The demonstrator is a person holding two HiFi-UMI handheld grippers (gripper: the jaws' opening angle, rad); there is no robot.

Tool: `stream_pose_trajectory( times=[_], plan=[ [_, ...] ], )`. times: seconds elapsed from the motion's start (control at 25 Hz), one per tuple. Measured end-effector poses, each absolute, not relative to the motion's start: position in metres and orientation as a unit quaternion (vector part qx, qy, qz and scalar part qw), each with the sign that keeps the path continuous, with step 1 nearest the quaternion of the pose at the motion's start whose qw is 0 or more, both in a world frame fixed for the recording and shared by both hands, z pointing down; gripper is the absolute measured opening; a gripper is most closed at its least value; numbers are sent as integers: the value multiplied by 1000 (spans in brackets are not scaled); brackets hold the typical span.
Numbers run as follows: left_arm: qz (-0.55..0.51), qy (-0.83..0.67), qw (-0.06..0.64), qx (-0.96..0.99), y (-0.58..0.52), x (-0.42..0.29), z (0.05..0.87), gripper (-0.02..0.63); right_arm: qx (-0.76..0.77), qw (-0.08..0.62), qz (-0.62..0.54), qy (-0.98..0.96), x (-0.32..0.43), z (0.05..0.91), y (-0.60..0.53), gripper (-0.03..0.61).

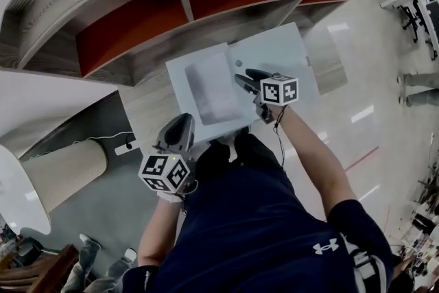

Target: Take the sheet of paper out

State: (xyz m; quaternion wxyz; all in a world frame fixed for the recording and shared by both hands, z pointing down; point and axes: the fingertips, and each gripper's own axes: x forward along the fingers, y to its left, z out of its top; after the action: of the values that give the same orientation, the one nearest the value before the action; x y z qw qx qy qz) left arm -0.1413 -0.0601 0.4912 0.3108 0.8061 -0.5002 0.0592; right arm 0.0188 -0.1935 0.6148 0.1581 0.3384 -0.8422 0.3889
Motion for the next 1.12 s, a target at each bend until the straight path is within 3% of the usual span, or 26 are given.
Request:
stream_pose_trajectory(
  times=[0.44, 1.12],
  plan=[
    [79, -548, 344, 758, -54, -138, 510, 40, 293, 250, 356, -851, -28, 678, -256, 261],
    [69, -581, 363, 725, -50, -148, 518, 41, 252, 268, 381, -848, -63, 712, -269, 270]
  ],
)
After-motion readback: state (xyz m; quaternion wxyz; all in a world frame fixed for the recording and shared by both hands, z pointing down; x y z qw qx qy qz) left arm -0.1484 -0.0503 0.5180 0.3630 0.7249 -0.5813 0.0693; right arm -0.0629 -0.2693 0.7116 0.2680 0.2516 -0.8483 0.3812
